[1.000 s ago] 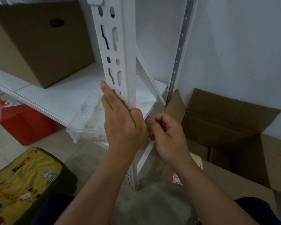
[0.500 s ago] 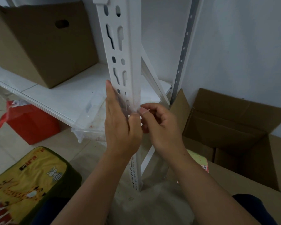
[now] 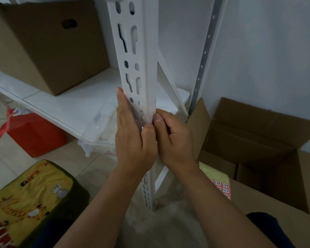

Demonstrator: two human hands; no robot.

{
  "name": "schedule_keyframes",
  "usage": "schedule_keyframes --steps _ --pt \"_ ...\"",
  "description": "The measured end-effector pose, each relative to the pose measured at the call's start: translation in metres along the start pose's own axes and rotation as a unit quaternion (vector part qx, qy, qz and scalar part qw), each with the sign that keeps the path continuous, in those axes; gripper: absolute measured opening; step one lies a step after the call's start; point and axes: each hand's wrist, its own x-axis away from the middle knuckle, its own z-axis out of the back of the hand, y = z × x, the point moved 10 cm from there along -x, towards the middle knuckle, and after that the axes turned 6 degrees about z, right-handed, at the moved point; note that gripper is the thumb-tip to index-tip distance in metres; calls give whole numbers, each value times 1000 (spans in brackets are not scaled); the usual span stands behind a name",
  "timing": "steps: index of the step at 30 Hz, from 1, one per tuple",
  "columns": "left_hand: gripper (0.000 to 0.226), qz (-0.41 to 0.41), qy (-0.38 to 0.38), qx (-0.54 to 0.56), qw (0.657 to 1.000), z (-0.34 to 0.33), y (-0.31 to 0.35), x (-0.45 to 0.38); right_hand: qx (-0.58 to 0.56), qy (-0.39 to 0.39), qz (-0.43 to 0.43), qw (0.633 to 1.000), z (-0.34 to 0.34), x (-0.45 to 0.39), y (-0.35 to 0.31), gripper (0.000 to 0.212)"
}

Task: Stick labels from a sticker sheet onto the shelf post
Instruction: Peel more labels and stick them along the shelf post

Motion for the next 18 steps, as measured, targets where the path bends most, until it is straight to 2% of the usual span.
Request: schedule_keyframes --steps 3,8,12,18 --pt "82 6 0 5 1000 0 -1 1 7 2 5 1000 1 0 2 22" --pt "81 12 -11 0 1000 -1 -3 1 8 -37 13 999 -1 -3 4 24" --pt "83 13 -16 -2 1000 -2 -4 1 42 -26 26 998 0 -3 1 22" --pt "82 7 -23 11 1000 -2 -3 2 11 -68 3 998 -3 -6 8 24"
